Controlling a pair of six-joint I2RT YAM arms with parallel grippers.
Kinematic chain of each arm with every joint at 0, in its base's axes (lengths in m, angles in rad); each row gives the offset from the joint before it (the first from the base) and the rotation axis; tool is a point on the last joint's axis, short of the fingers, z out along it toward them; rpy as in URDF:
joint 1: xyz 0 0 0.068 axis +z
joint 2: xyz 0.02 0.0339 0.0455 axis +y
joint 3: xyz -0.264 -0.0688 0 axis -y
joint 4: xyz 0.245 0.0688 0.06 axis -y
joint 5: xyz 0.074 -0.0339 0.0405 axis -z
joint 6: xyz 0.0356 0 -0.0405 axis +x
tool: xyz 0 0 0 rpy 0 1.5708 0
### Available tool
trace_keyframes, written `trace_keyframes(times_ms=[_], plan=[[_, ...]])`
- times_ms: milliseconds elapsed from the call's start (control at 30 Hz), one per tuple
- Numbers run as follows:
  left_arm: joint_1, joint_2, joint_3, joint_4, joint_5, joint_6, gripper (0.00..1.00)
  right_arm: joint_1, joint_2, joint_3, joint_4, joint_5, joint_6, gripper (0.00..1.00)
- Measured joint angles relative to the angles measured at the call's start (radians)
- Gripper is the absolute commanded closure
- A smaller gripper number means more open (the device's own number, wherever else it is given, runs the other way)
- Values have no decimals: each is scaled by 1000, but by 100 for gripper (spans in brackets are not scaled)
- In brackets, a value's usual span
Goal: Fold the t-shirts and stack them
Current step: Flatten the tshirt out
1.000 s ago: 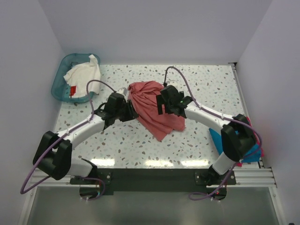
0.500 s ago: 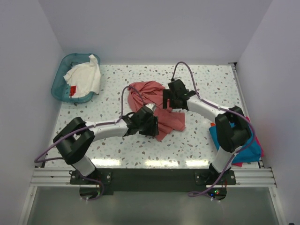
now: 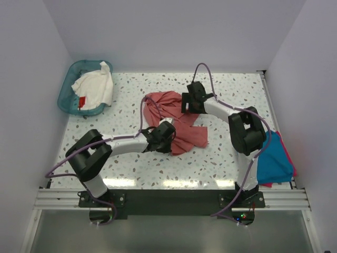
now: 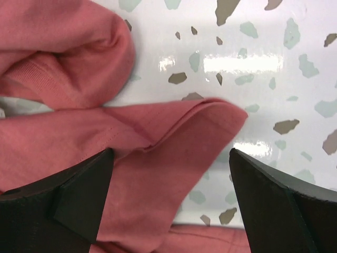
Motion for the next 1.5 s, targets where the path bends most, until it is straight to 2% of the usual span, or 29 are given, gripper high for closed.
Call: trace_keyframes(times_ms=[100,233,333,467,500,567,700,833,900,1067,1333,1367,1433,1467,1500], plan=[[51,-66,-34,-35,-14,-6,100,-4,50,41,-2,6,-3,6],[183,-243,-114,-95,-33,-13,100,-16,96,70,-2,4,0,11],[278,-367,-134,-148,-57,-12,100,-21,113,87,-2,2,8,19],[406,-471,-134,-181,-61,7,100,-23,132,114,0,-4,22,64],[444,-483,-134,-186,-60,14,100,-23,135,117,-2,-2,28,88],[527,-492,-134,-201,-42,32,100,-27,136,120,-12,0,41,100],[706,-486,-132,-222,29,61,100,-52,116,98,-34,3,73,100],[837,-412,-69,-235,96,81,100,-159,-28,-76,-49,-40,106,100],[856,-340,6,-236,111,85,100,-264,-127,-153,-69,-58,117,100],[858,-177,226,-235,117,99,100,-457,-324,-197,-99,-64,132,100],[858,232,779,-277,130,158,98,-473,-551,-259,-79,-135,153,100],[858,287,849,-286,136,166,89,-472,-568,-282,-79,-138,156,100],[858,368,948,-292,152,190,78,-472,-589,-332,-74,-151,159,100],[858,404,993,-303,160,199,62,-472,-595,-359,-72,-159,163,100],[858,434,1034,-309,169,217,55,-472,-602,-394,-63,-165,169,100]])
